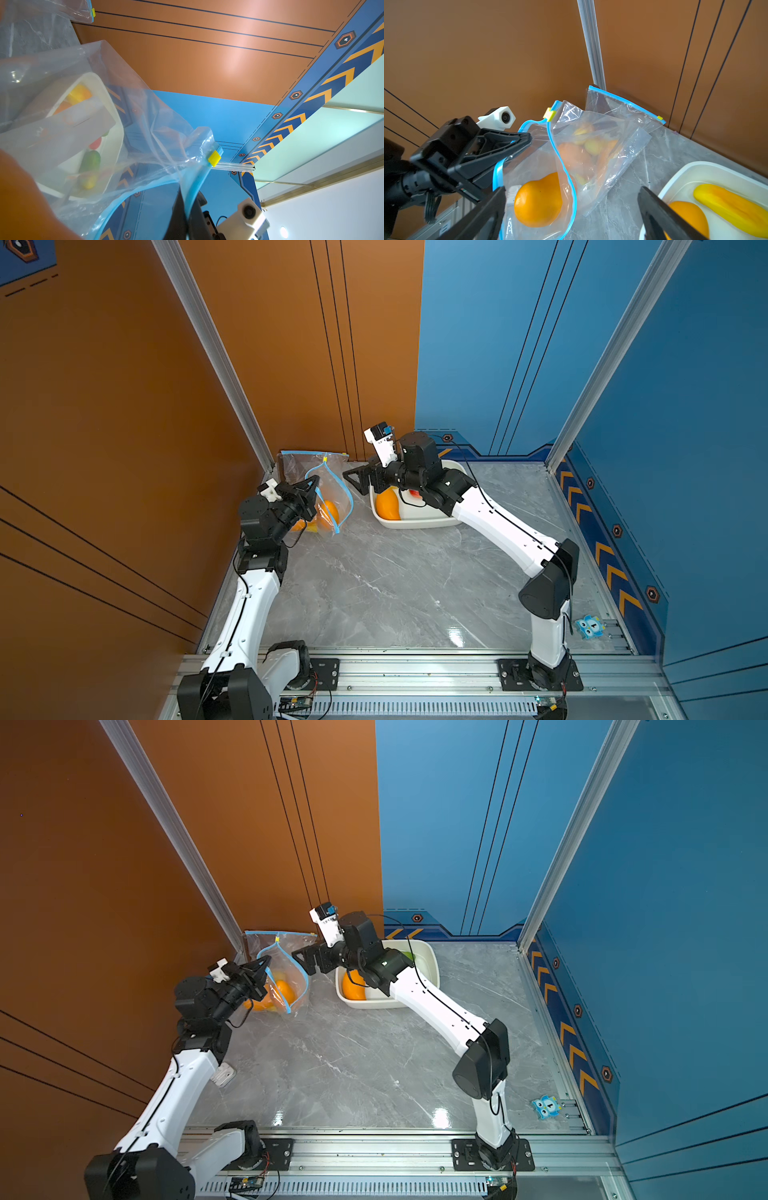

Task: Place the mango in a zip-top bag and seal the zipper
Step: Open the zipper of the food storage bag.

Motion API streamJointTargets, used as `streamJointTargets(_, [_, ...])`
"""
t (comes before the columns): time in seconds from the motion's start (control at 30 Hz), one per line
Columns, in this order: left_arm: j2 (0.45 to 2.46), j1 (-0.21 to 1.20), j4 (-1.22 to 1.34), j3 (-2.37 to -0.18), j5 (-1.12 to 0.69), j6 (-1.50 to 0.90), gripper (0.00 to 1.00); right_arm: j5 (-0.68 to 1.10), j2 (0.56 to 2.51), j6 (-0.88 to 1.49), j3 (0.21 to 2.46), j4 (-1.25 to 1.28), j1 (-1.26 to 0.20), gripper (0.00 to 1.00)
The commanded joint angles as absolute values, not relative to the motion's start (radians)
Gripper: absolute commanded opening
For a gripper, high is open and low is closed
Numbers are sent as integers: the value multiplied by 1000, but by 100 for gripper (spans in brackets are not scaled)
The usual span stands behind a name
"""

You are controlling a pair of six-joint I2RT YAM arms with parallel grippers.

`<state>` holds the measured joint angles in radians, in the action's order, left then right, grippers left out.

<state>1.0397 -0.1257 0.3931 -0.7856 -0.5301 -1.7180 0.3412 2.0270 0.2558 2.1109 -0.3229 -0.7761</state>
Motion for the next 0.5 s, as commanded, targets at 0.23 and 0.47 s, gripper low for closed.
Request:
streamJointTargets(0.23, [1020,-121,410,-750,-519,-1690,0,396,2276,330,2350,-584,-799,51])
streamJointTargets(0.47, [1024,-147,409,-733,-499,-1591,0,360,2197,365,2377,-605,-832,0])
